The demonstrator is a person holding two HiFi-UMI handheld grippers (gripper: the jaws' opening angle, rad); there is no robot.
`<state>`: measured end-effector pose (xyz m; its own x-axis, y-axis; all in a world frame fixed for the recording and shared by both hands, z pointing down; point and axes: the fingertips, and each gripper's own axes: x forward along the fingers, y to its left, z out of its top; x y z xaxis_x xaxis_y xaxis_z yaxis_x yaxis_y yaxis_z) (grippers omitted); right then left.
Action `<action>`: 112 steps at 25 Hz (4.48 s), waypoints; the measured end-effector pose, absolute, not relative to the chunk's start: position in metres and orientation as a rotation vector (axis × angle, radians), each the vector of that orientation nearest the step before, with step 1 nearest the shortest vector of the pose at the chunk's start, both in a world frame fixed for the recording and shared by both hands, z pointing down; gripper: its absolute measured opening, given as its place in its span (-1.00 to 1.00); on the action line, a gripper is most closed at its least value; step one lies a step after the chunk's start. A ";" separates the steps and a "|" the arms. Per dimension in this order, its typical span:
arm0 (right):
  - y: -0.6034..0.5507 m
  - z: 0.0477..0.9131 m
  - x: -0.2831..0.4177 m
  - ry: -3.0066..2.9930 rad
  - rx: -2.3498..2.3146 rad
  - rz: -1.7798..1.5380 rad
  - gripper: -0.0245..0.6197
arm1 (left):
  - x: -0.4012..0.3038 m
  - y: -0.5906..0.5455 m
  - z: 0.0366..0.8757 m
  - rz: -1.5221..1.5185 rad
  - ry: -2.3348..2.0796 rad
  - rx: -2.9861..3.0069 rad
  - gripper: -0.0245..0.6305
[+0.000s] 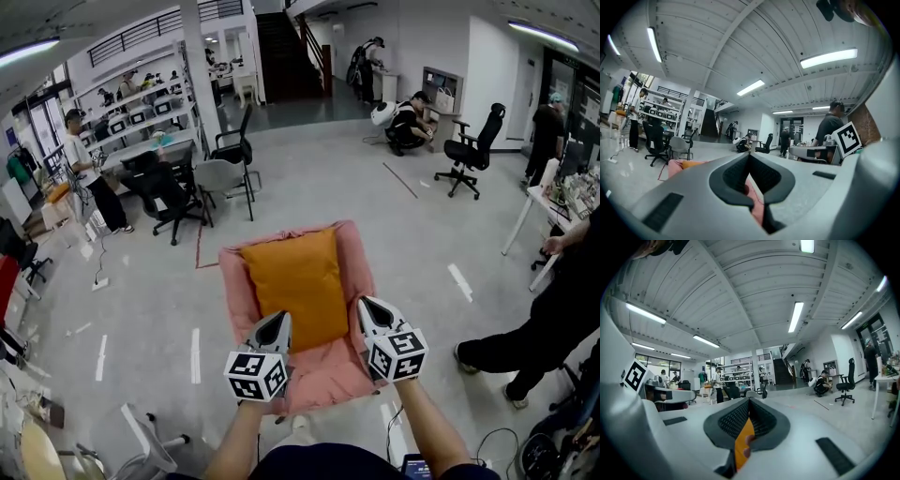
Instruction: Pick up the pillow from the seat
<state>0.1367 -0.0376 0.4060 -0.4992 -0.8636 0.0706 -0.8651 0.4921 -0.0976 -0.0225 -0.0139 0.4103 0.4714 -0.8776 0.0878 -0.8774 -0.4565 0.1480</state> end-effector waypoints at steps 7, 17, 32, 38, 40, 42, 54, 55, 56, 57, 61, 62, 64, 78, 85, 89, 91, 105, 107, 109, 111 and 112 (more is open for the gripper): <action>-0.075 0.408 0.126 -2.680 1.586 0.213 -0.87 | -0.035 -0.055 0.415 0.004 -1.499 2.534 -0.92; -0.115 0.415 0.103 -2.637 1.601 0.227 -0.87 | -0.060 -0.100 0.424 -0.004 -1.468 2.507 -0.92; -0.170 0.416 0.054 -2.567 1.573 0.172 -0.87 | -0.109 -0.157 0.437 -0.052 -1.426 2.463 -0.92; -0.189 0.427 0.043 -2.546 1.566 0.180 -0.87 | -0.118 -0.175 0.449 -0.054 -1.398 2.451 -0.92; -0.194 0.431 0.038 -2.537 1.567 0.189 -0.87 | -0.121 -0.180 0.453 -0.043 -1.384 2.455 -0.92; -0.199 0.433 0.037 -2.529 1.572 0.196 -0.87 | -0.123 -0.184 0.455 -0.036 -1.376 2.458 -0.92; -0.219 0.448 0.044 -2.523 1.548 0.244 -0.87 | -0.117 -0.202 0.468 -0.001 -1.357 2.435 -0.92; -0.222 0.450 0.043 -2.525 1.537 0.250 -0.87 | -0.117 -0.204 0.470 0.001 -1.358 2.432 -0.92; -0.225 0.453 0.043 -2.528 1.525 0.259 -0.87 | -0.116 -0.206 0.471 0.003 -1.359 2.430 -0.92; -0.227 0.455 0.044 -2.531 1.514 0.268 -0.87 | -0.113 -0.208 0.473 0.005 -1.360 2.428 -0.92; -0.242 0.459 0.049 -2.541 1.480 0.283 -0.87 | -0.106 -0.218 0.479 0.010 -1.371 2.407 -0.91; -0.246 0.461 0.050 -2.542 1.470 0.286 -0.87 | -0.105 -0.221 0.481 0.010 -1.374 2.400 -0.92; -0.253 0.465 0.050 -2.543 1.451 0.295 -0.87 | -0.106 -0.227 0.485 0.006 -1.385 2.387 -0.91; -0.307 0.480 0.065 -2.564 1.398 0.332 -0.87 | -0.092 -0.270 0.498 -0.007 -1.427 2.327 -0.91; -0.330 0.500 0.067 -2.577 1.385 0.403 -0.86 | -0.090 -0.286 0.510 0.004 -1.441 2.310 -0.91; -0.341 0.516 0.067 -2.569 1.353 0.435 -0.86 | -0.091 -0.296 0.518 0.015 -1.473 2.287 -0.91; -0.344 0.524 0.069 -2.564 1.342 0.450 -0.86 | -0.091 -0.300 0.527 0.036 -1.479 2.273 -0.91; -0.372 0.569 0.078 -2.514 1.292 0.518 -0.86 | -0.081 -0.320 0.575 0.106 -1.432 2.210 -0.78; -0.373 0.579 0.079 -2.507 1.277 0.529 -0.84 | -0.080 -0.320 0.586 0.115 -1.421 2.198 -0.71; -0.374 0.589 0.077 -2.499 1.258 0.540 -0.79 | -0.082 -0.322 0.595 0.122 -1.417 2.184 -0.63; -0.375 0.597 0.076 -2.491 1.239 0.551 -0.69 | -0.082 -0.323 0.602 0.127 -1.416 2.169 -0.58; -0.376 0.600 0.077 -2.488 1.232 0.554 -0.66 | -0.081 -0.324 0.604 0.131 -1.417 2.162 -0.56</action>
